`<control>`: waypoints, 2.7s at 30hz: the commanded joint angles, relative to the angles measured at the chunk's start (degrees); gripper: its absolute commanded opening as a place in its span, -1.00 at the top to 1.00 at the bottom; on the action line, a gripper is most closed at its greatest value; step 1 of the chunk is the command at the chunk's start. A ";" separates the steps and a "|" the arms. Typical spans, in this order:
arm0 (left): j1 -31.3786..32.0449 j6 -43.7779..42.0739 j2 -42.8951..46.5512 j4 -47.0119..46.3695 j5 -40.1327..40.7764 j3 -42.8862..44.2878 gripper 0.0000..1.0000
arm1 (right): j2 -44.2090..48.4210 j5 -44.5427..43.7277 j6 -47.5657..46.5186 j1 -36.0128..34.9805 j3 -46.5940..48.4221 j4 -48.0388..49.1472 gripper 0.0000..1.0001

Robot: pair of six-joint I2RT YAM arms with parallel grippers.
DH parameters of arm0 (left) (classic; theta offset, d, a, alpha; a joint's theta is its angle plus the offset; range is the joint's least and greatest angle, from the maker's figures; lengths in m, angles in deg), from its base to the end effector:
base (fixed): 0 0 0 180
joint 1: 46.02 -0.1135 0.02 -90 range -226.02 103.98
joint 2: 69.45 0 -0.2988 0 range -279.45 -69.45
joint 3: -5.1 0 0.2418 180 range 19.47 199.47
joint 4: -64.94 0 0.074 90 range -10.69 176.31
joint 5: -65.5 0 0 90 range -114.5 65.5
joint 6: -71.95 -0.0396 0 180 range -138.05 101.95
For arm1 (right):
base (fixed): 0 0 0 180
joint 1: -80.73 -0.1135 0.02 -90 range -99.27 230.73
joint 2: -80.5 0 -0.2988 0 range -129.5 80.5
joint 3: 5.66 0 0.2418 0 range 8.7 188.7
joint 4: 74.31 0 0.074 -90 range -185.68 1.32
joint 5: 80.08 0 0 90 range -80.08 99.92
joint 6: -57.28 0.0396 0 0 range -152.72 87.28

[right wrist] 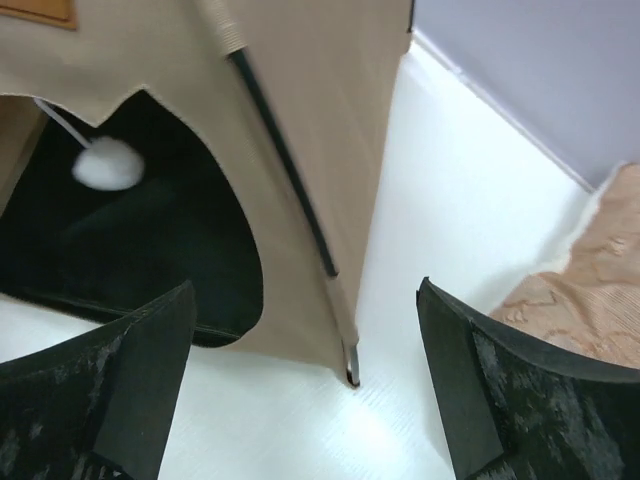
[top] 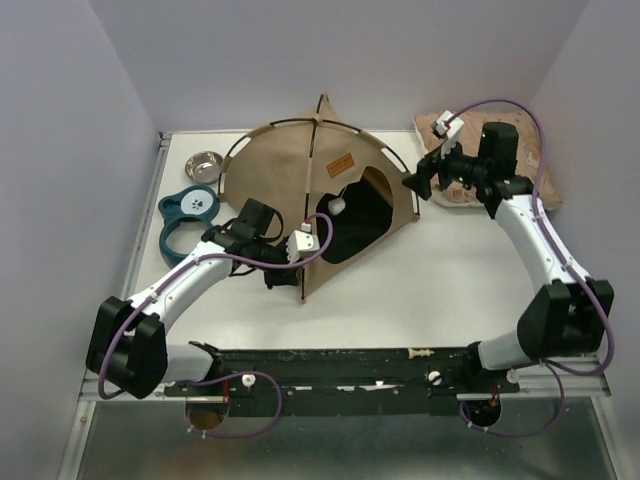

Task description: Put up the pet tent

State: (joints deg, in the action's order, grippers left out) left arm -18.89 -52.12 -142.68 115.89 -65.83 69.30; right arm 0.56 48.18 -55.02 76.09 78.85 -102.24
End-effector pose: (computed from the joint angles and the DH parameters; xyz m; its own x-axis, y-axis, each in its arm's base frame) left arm 0.1879 -0.1256 0.2718 -0.2818 0.6170 -0.7348 0.9589 0.2076 -0.1934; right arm 0.3023 0.0491 0.3853 -0.1265 -0.3092 -0.9425 -0.7330 0.6694 -0.1212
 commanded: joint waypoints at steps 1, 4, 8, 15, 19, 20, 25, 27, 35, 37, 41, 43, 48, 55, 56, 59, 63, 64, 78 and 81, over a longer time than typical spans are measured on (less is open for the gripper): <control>-1.91 -13.49 -3.40 7.11 -2.72 4.40 1.00 | -9.86 7.62 -6.26 -0.01 9.11 -11.21 -0.96; -4.63 -15.32 -6.21 6.41 -1.84 5.98 1.00 | -15.76 7.09 -6.78 -0.01 13.25 -11.22 -0.95; -7.00 -17.88 -10.51 3.60 1.24 7.13 1.00 | -19.37 10.51 -6.53 -0.19 14.14 -10.87 -0.66; -14.54 -14.39 -14.32 5.70 -3.74 12.41 0.59 | -18.59 8.51 -5.04 -0.54 10.28 -8.86 0.63; -16.76 -1.22 -4.23 -2.36 -5.97 5.49 0.38 | -16.57 6.92 -3.28 -0.54 8.16 -5.87 0.99; -16.76 1.86 -0.98 -4.82 -5.96 3.11 0.29 | -16.56 6.83 -2.40 -0.54 8.16 -5.69 0.99; -16.76 12.34 9.06 -13.19 -7.20 -5.69 0.02 | -15.33 9.28 -1.60 -0.54 8.78 -7.09 0.38; -16.76 15.15 10.47 -15.12 -6.59 -7.02 -0.03 | -15.24 9.55 -1.51 -0.54 9.21 -7.62 -0.20; -16.59 22.55 5.22 -30.42 7.13 -7.29 -0.03 | -19.99 9.99 1.29 -0.54 12.99 -9.02 0.10; -16.50 23.51 1.71 -32.79 9.93 -4.48 0.09 | -18.51 10.26 1.21 -0.63 11.77 -9.47 0.24; -16.68 22.37 -6.46 -35.95 17.66 2.72 0.40 | -15.51 8.77 3.58 -0.54 9.04 -7.45 0.15; -16.76 22.81 -10.42 -37.97 20.65 6.40 0.38 | -15.59 7.45 4.81 -0.45 10.35 -6.92 -0.06; -17.11 25.19 -17.21 -29.83 21.82 19.07 -0.05 | -14.63 4.54 3.25 3.66 17.64 -13.14 -0.67; -22.91 26.68 -3.16 -26.75 4.43 14.16 -0.97 | -16.03 -4.74 -18.54 15.80 23.81 -28.53 -1.00; -23.18 25.64 -1.32 -24.12 3.10 14.68 -0.97 | -16.56 -7.73 -20.91 16.15 22.85 -28.02 -1.00; -23.36 25.89 2.64 -19.19 0.90 16.61 -0.97 | -18.49 -13.64 -26.82 16.25 20.48 -27.40 -1.00; -23.44 27.29 5.37 -14.00 -1.83 19.34 -0.98 | -25.95 -14.88 -28.49 16.07 24.41 -29.76 -1.00; -23.44 27.56 6.08 -13.12 -2.36 19.70 -0.98 | -28.23 -15.66 -29.37 15.98 26.42 -30.81 -1.00; -23.36 32.13 12.76 -14.08 -1.57 14.16 -0.98 | -28.11 -24.13 -34.74 12.12 18.18 -23.25 0.90; -23.36 31.26 13.73 -13.81 -1.48 14.77 -0.97 | -15.99 -16.75 -32.28 12.82 17.82 -32.45 0.99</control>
State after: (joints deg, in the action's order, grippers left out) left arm -42.21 -21.43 -131.25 101.35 -65.98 83.63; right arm -29.80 23.70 -90.36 88.22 96.45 -124.05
